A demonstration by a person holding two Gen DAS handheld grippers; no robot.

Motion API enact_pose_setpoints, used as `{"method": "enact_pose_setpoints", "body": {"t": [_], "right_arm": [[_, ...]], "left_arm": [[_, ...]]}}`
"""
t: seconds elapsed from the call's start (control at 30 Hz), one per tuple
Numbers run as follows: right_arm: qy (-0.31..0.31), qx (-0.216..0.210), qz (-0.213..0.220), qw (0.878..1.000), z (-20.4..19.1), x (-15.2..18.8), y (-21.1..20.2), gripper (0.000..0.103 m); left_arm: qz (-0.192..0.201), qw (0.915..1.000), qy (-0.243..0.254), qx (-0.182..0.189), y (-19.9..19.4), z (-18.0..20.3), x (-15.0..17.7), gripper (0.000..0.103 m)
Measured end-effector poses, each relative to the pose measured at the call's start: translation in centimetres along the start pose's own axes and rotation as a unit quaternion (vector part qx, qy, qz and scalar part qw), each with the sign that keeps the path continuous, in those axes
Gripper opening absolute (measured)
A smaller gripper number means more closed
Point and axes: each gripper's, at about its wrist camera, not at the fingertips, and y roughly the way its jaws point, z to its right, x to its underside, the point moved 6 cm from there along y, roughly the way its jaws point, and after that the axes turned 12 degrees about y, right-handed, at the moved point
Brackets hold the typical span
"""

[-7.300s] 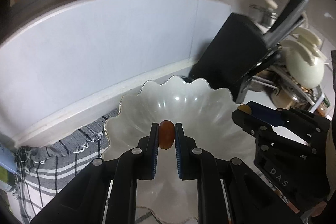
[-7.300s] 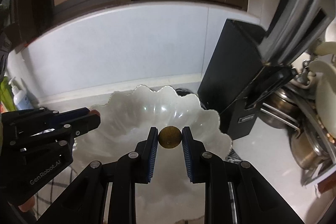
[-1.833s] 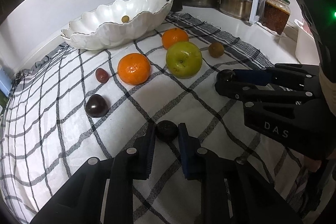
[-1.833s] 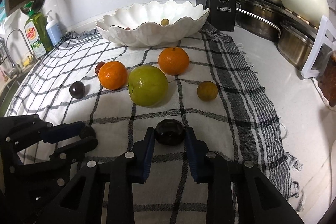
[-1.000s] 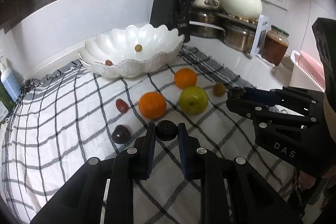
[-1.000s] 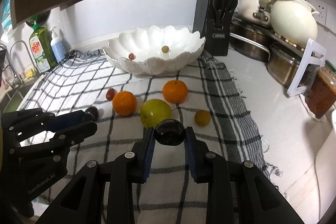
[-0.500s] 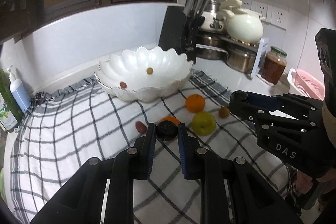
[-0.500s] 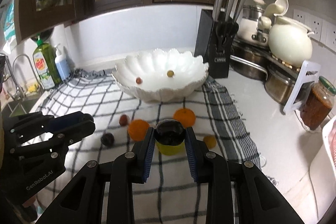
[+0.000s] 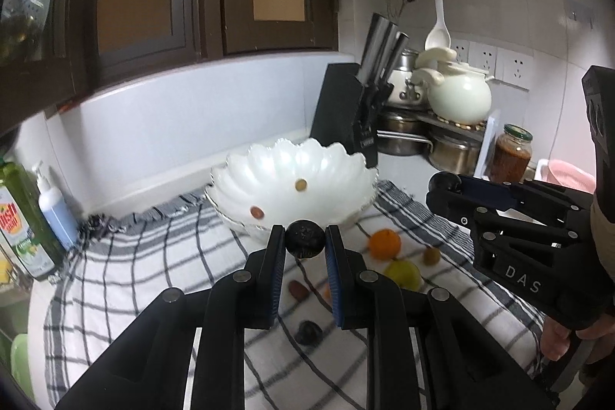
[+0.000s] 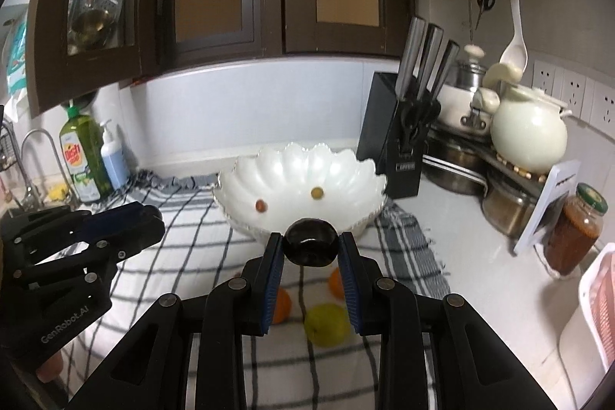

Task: Organize fruits
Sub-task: 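Release the plum from the left tool into the bowl while the right tool carries its plum over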

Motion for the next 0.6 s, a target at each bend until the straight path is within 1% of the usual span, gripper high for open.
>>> {"method": "enact_pose_setpoints", "body": {"t": [0.07,0.3,0.6], "right_arm": [[0.002,-0.001,0.004,1.0,-0.2,-0.6,0.2,0.03],[-0.005,0.002,0.019,1.0,-0.7,-3.3,1.5,0.03],[-0.006,-0.006,0.019,1.0,-1.0,-6.8,4.4,0.03]], "left_arm": [[0.008,1.0,0.0,-0.002,0.0,-0.4,-0.7,0.021],[0.023,0.9993,0.001,-0.029,0.7,-2.2,-3.1,0.021],[0.019,0.9987,-0.003,-0.046,3.1,-4.3,-5.8,0.021]]}}
